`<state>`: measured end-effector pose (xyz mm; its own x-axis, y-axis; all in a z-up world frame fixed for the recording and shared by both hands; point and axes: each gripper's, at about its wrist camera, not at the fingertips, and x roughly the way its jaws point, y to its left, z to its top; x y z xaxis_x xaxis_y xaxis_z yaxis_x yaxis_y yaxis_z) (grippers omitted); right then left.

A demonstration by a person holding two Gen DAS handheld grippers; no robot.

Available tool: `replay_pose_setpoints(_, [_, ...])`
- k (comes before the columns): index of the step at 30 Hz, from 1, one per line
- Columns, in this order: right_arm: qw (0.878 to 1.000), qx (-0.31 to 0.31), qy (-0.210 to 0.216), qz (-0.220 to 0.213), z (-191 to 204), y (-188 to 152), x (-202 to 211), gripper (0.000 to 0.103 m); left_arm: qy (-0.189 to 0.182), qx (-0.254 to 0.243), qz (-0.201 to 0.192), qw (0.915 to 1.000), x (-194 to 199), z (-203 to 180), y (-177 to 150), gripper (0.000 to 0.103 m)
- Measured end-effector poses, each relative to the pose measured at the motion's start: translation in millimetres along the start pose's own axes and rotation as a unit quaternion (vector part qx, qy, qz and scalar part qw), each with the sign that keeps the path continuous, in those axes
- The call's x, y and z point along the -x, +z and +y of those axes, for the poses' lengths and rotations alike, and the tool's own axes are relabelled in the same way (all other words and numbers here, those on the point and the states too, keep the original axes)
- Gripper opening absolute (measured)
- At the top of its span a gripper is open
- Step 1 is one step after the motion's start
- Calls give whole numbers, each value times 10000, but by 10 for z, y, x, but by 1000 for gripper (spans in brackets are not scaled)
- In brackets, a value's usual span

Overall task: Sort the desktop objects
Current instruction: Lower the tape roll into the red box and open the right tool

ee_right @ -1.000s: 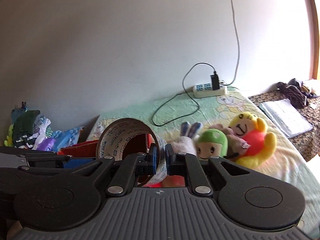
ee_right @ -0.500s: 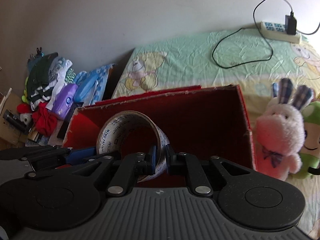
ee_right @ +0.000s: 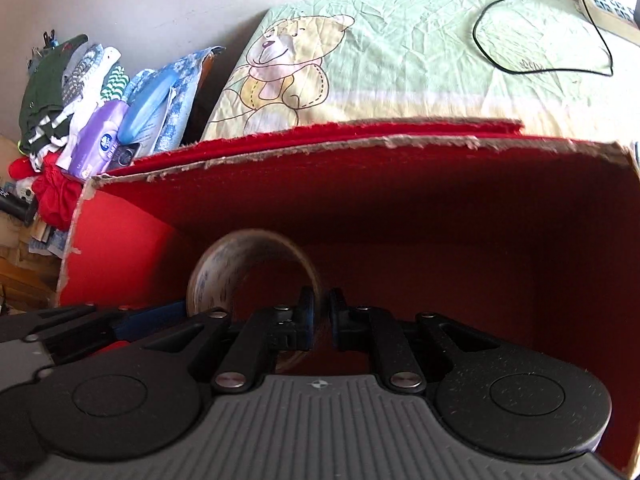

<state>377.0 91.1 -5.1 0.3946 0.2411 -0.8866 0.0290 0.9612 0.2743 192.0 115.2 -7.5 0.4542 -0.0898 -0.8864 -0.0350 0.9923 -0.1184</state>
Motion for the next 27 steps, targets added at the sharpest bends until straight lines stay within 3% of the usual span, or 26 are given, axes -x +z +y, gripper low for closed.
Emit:
replay_pose_setpoints(2, [10000, -22, 57, -37, -12, 30, -69, 10, 56, 2, -83, 9999, 49, 40, -26, 16])
replay_pose_setpoints(7, [9989, -137, 392, -228, -33, 68, -161, 13, -266, -22, -197, 9994, 176, 73, -132, 17])
replay_pose_setpoints(12, [9798, -1092, 1669, 156, -273, 93, -392, 16, -640, -100, -139, 9978, 163, 7, -210, 17])
replay_pose_setpoints(15, [9790, -1165, 1673, 93, -311, 96, -382, 18, -729, -55, -150, 9972, 121, -32, -188, 21])
replay_pose_setpoints(17, [9791, -1078, 1724, 42, -301, 90, -341, 23, -520, 13, -173, 9985, 69, -47, -158, 32])
replay_pose_setpoints(19, [9786, -1052, 1763, -127, -317, 89, -291, 23, -197, 17, -131, 9997, -12, -68, -130, 29])
replay_pose_setpoints(21, [9769, -1077, 1827, -260, -348, 80, -240, 23, -217, 158, -19, 9996, -65, -33, -98, 29])
replay_pose_setpoints(27, [9734, -1422, 1780, -243, -471, 70, -236, 24, -22, 287, 18, 9996, -108, 5, -68, 44])
